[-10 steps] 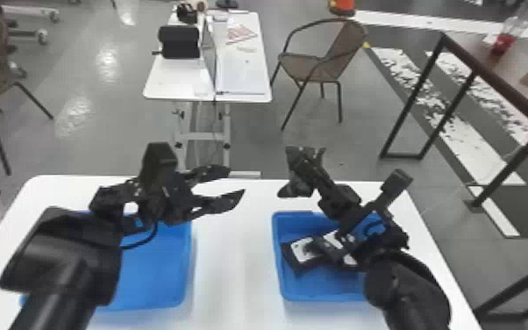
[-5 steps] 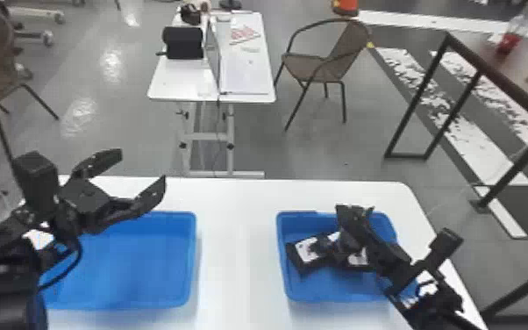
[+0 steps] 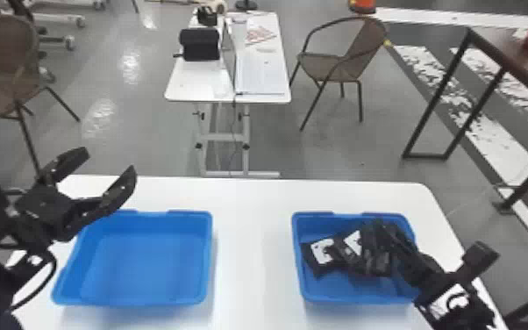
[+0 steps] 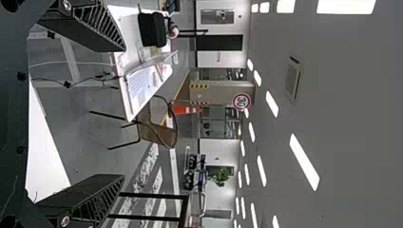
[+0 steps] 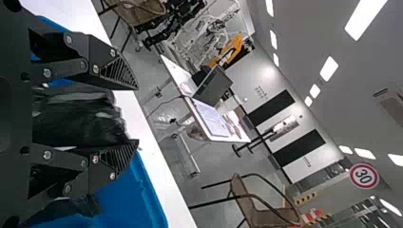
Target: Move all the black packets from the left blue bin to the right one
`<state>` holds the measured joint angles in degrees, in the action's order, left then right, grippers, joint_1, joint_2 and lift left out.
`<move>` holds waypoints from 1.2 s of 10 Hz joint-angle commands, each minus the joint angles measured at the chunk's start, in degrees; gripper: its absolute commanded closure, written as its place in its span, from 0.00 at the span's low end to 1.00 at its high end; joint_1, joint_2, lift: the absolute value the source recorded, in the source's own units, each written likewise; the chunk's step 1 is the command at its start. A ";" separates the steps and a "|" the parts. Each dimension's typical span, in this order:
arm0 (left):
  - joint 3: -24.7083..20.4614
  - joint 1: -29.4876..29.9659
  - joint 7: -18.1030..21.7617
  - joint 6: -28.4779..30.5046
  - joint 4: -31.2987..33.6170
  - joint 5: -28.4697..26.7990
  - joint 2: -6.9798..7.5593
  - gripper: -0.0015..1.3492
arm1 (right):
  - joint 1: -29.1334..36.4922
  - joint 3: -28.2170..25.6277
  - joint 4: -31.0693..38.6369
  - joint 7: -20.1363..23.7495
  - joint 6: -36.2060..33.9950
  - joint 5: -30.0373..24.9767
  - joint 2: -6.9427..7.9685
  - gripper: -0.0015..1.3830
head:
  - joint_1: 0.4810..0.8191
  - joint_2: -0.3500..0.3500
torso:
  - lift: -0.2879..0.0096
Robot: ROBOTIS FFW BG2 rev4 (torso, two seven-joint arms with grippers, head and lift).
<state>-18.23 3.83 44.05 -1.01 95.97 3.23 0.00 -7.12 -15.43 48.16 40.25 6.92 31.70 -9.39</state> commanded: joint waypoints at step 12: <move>5.31 27.90 -20.32 -13.23 9.77 -2.09 -0.15 0.08 | 43.42 -4.79 53.79 -13.97 14.88 -27.92 9.44 0.14 | 0.63 0.38 | 0.97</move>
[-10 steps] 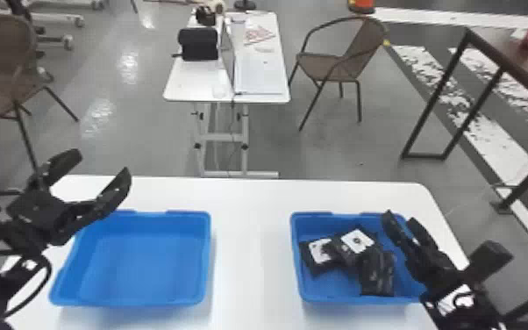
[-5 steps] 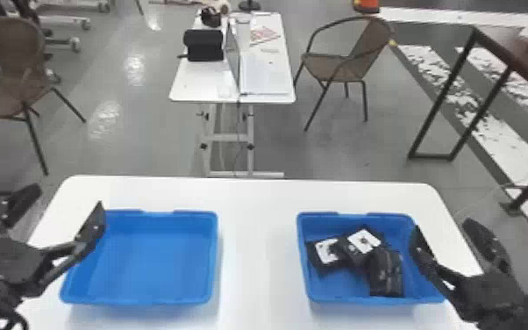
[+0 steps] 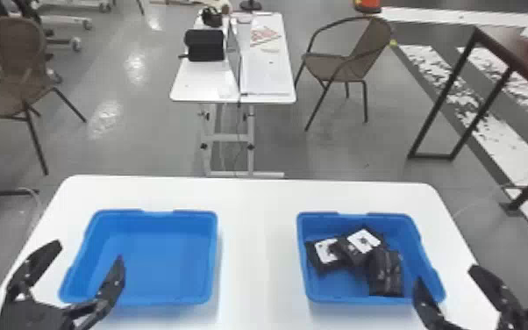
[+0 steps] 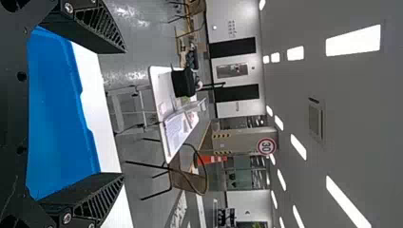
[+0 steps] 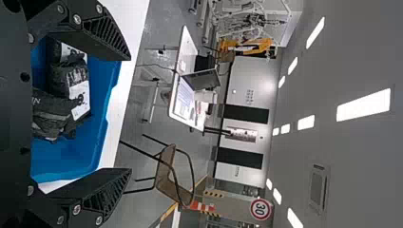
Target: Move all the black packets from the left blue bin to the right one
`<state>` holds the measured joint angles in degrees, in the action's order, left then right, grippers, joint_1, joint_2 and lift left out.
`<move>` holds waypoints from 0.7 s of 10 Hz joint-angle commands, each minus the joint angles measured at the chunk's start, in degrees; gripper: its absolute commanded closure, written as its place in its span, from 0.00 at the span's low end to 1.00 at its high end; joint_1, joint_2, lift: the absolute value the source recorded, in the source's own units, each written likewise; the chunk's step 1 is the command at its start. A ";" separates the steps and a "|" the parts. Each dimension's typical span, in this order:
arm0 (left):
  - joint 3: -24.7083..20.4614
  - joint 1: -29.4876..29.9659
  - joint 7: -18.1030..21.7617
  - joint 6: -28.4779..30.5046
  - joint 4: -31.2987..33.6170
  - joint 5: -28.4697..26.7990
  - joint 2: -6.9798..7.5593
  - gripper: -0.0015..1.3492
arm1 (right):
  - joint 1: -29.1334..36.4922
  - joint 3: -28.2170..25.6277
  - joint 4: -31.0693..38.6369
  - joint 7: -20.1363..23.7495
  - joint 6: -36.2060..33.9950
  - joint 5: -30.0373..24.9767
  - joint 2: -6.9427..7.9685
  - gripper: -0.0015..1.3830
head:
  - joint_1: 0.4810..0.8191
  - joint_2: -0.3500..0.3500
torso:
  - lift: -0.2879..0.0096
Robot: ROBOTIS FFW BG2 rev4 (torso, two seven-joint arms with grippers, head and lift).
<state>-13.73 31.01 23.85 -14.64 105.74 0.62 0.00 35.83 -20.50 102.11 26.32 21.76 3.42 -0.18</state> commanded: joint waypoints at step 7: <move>7.40 2.13 -8.47 1.72 0.09 5.36 -0.15 0.08 | 2.05 0.20 0.10 -0.04 -0.14 2.56 0.23 0.15 | 0.63 0.30 | 0.97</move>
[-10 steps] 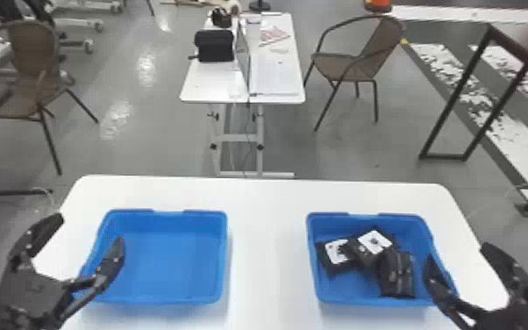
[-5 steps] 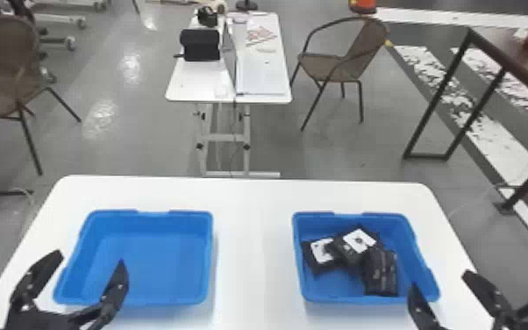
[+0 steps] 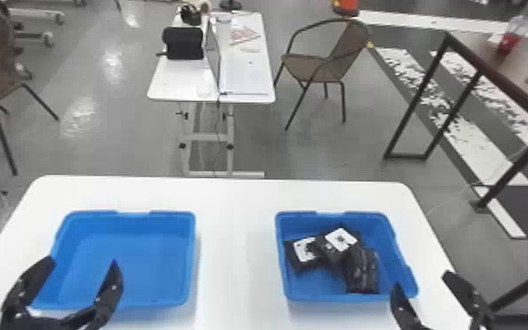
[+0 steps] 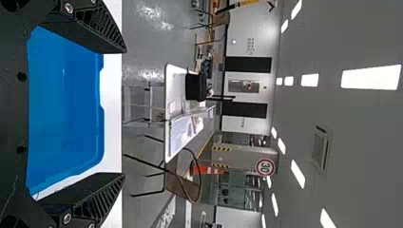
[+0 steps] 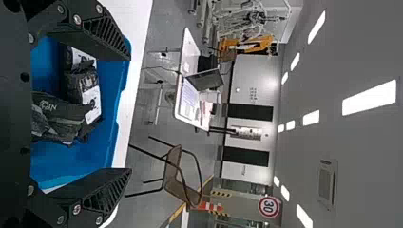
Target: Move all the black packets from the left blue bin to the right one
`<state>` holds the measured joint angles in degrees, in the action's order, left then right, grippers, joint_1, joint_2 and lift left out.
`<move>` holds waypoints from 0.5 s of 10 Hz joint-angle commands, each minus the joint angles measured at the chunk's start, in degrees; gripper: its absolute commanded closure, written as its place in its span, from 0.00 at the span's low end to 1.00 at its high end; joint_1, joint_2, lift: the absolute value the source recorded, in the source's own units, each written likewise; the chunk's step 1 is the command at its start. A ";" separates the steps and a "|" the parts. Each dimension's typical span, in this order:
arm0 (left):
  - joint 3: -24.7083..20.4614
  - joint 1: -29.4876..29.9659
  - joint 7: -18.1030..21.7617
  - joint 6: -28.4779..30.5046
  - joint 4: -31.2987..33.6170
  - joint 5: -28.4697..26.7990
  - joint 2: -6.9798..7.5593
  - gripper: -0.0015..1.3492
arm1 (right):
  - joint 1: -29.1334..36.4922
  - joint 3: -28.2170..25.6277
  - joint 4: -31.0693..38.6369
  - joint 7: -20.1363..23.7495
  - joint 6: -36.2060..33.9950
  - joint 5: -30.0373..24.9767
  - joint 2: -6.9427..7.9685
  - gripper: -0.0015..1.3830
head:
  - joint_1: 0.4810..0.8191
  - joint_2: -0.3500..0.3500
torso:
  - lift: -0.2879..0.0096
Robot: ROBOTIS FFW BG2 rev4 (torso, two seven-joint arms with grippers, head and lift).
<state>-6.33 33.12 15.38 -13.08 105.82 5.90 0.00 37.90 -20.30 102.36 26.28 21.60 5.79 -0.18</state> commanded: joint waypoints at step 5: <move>0.53 -0.17 0.00 0.95 0.00 0.78 -0.15 0.08 | -0.11 0.00 0.03 0.00 -0.95 0.71 0.23 0.15 | 0.63 0.29 | 0.97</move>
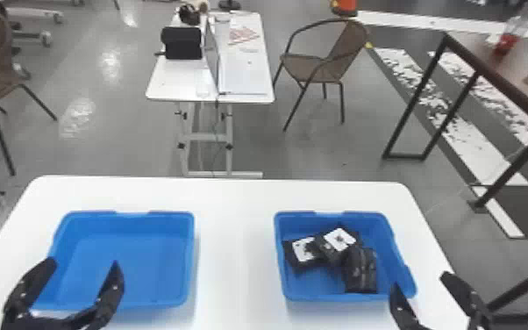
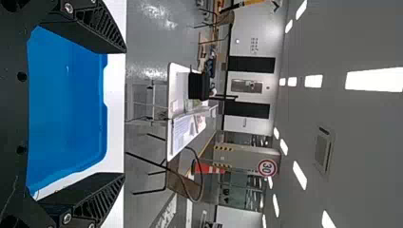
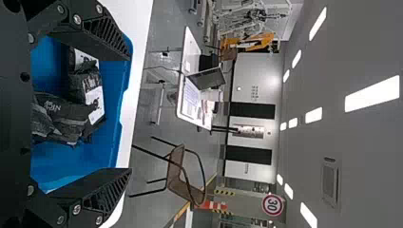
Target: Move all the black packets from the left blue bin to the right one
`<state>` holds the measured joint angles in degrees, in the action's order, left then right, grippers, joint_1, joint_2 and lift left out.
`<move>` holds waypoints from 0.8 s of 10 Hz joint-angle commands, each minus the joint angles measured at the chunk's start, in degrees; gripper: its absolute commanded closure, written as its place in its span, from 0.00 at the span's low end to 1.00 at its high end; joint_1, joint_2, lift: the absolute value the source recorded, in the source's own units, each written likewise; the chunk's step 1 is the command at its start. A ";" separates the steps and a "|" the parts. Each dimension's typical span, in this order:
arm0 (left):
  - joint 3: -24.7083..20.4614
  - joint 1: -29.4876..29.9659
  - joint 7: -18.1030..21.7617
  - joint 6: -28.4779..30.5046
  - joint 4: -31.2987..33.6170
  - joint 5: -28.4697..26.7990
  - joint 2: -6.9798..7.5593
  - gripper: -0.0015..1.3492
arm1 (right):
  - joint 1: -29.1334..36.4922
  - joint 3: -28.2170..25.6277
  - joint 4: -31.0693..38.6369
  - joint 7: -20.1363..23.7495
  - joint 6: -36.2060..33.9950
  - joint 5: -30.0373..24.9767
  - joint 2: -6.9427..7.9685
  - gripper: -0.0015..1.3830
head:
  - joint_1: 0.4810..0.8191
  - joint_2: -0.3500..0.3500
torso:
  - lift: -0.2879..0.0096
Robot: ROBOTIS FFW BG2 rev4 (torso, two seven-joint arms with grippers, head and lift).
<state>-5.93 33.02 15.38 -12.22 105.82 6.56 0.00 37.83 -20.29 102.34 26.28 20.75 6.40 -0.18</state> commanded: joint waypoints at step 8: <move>0.83 -0.50 0.53 1.68 0.00 1.17 0.62 0.08 | -0.57 0.08 0.06 0.09 -0.36 0.54 0.23 0.15 | 0.63 0.27 | 0.97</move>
<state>-5.13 32.53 15.90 -10.61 105.82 7.68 0.56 37.28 -20.21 102.43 26.37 20.39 6.94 -0.18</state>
